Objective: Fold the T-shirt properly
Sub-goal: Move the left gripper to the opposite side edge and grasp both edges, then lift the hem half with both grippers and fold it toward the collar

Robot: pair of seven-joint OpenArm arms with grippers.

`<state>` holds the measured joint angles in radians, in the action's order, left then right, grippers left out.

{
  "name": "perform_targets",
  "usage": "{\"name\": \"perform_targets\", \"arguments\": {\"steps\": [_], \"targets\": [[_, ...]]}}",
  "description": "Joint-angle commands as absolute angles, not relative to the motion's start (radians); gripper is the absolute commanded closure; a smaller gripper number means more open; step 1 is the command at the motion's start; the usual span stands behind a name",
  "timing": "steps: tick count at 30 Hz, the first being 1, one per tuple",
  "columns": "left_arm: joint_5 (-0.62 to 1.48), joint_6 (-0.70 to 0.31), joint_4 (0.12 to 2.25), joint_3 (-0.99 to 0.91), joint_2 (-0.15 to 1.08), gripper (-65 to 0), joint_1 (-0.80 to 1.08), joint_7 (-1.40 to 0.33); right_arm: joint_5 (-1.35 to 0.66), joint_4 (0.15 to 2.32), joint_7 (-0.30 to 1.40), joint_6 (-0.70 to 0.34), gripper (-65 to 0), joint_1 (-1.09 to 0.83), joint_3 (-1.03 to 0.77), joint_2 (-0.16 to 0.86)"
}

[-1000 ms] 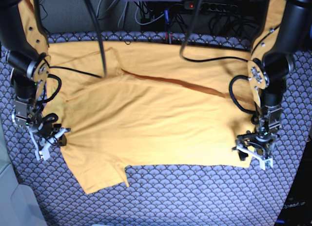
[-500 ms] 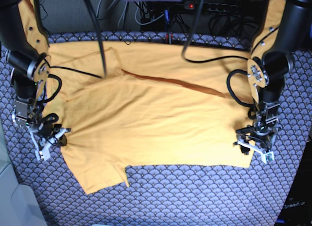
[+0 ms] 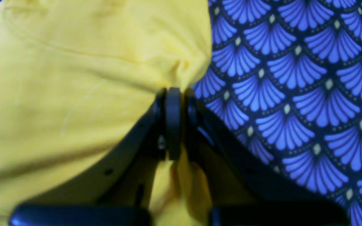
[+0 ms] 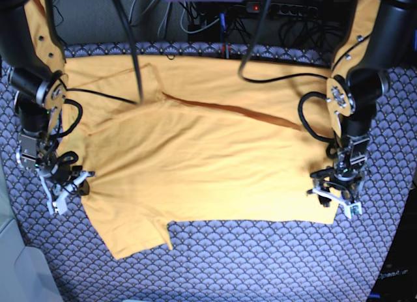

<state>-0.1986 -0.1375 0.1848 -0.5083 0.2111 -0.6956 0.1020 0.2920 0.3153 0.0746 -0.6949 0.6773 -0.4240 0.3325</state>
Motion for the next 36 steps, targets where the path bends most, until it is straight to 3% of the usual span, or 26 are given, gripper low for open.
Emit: {"name": "perform_targets", "arguments": {"steps": [1,5,7,14,20,28,36], "targets": [[-0.196,-0.140,0.197,-0.507,0.214,-28.9,-0.723,0.111,0.285,0.331,0.053,-0.698,-1.1,0.707,-0.424,0.346],[-0.196,-0.140,0.197,-0.507,0.216,-6.7,-0.723,0.111,0.285,0.331,0.053,-0.698,-1.1,0.707,-0.424,0.346],[-0.196,-0.140,0.197,-0.507,0.217,0.0,-0.723,0.105,0.285,0.331,0.053,-0.698,-1.1,0.707,-0.424,0.346],[-0.194,-0.139,0.200,-0.509,0.220,0.0,-0.723,0.099,0.285,0.331,0.051,-0.698,-1.0,0.707,-0.424,0.346],[-0.193,-0.142,0.265,-0.509,0.217,0.0,-0.720,-0.013,0.283,0.407,0.056,-0.698,-0.8,0.677,-0.426,0.348],[-0.186,-0.225,0.641,-0.510,0.159,0.0,-0.572,-0.216,0.278,0.630,0.111,-0.698,-0.8,0.568,-0.429,0.318],[-0.185,-0.234,0.981,-0.509,0.101,0.0,-0.440,-0.375,0.278,0.886,0.214,-0.698,-0.8,0.437,-0.432,0.283]]}}
